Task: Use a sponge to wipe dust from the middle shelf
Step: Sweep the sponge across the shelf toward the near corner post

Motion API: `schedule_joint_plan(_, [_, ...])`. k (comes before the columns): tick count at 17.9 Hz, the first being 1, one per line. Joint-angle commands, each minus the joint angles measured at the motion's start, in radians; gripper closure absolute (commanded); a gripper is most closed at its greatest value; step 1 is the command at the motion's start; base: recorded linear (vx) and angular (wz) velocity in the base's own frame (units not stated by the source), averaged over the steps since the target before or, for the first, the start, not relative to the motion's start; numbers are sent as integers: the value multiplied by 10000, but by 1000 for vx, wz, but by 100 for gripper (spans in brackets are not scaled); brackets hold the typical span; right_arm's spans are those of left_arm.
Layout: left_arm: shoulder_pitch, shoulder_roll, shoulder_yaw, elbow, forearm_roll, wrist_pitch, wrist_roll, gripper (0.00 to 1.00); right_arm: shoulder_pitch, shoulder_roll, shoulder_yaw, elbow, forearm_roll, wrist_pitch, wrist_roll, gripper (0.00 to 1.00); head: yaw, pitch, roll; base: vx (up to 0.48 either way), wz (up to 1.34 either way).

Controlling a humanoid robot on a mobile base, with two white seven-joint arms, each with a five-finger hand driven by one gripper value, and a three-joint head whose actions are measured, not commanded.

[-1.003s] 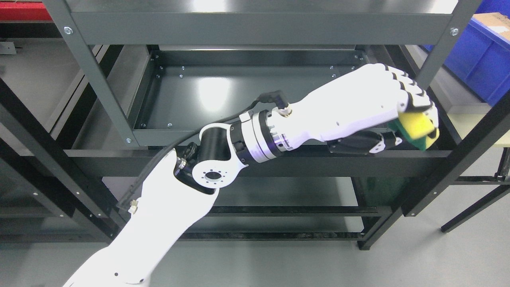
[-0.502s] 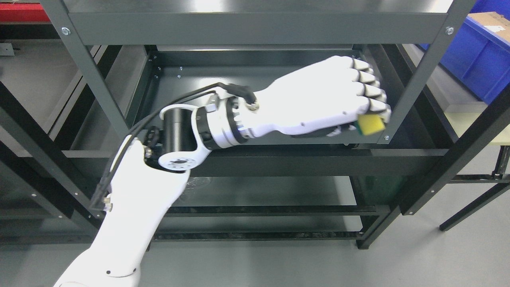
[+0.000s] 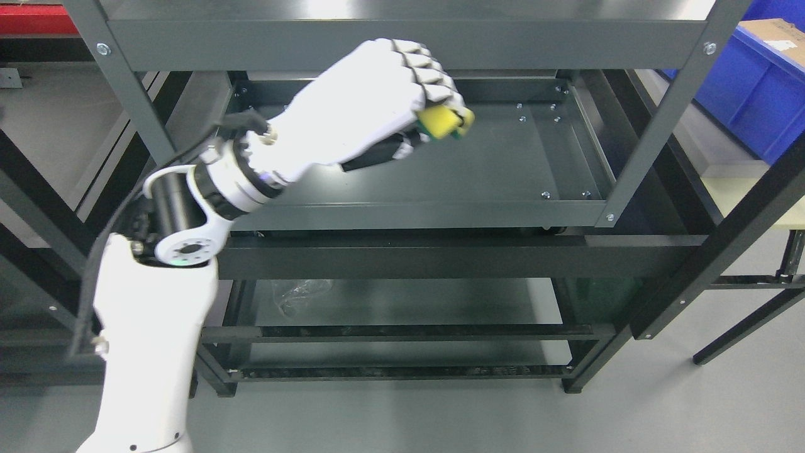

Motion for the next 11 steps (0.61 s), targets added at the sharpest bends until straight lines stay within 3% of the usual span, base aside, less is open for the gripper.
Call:
schedule_joint_plan(1, [1404, 1715, 4172, 67, 1181, 3, -2, 91, 0, -175, 12, -174, 0, 7, -8, 0, 0, 0, 0, 0, 0])
schedule_joint_plan(7, [2712, 3589, 6442, 464, 3132, 3, -2, 91, 0, -175, -3, -174, 0, 7, -8, 0, 0, 0, 0, 0, 0])
schedule_joint_plan(11, [2758, 3929, 6462, 773, 3409, 3, -2, 91, 0, -175, -3, -174, 0, 7, -8, 0, 0, -1, 0, 0, 0])
